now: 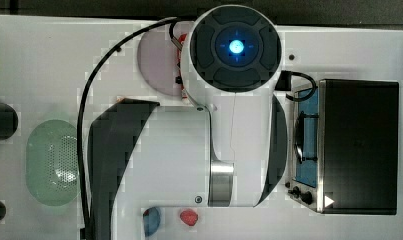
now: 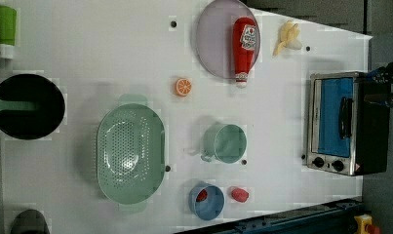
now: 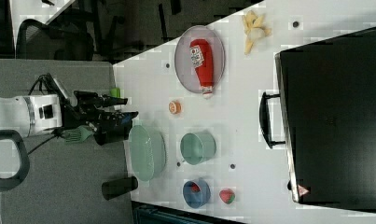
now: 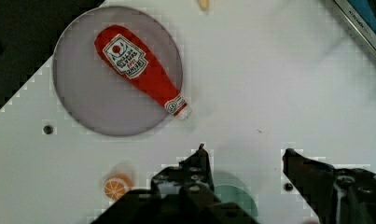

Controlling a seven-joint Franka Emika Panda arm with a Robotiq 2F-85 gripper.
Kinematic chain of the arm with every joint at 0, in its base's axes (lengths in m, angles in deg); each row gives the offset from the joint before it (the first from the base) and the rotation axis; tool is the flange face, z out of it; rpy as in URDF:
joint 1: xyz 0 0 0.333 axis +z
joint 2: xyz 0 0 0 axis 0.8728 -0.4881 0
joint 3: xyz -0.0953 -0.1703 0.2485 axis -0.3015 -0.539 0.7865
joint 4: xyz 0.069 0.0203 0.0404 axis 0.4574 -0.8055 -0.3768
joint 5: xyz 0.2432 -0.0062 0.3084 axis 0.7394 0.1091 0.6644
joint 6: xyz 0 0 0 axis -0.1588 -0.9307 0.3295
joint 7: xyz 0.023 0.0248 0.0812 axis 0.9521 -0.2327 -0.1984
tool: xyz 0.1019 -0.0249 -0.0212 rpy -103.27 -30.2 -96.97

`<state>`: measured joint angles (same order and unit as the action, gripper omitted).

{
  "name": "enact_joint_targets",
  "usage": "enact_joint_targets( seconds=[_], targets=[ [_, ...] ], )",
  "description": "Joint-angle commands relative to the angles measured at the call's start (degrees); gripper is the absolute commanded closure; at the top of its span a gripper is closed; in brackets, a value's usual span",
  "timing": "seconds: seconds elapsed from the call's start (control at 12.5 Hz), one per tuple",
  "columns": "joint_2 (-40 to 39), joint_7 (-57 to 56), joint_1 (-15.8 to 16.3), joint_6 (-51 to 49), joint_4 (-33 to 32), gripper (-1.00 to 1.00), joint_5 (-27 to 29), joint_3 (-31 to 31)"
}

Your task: Pick ketchup from plate and place it on table.

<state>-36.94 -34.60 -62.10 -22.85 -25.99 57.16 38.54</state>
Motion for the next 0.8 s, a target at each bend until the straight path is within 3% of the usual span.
enact_joint_targets(
  seconds=[0.08, 0.24, 0.8],
  targets=[
    [11.7, 1.8, -5.9, -11.3, -5.0, -0.58, 2.0, 0.8],
    [11.1, 1.4, -5.7, -11.1, -5.0, -0.99, 2.0, 1.1],
    [1.7, 0.8, -4.9, -3.9, -4.9, -1.0, 2.0, 4.4]
  ],
)
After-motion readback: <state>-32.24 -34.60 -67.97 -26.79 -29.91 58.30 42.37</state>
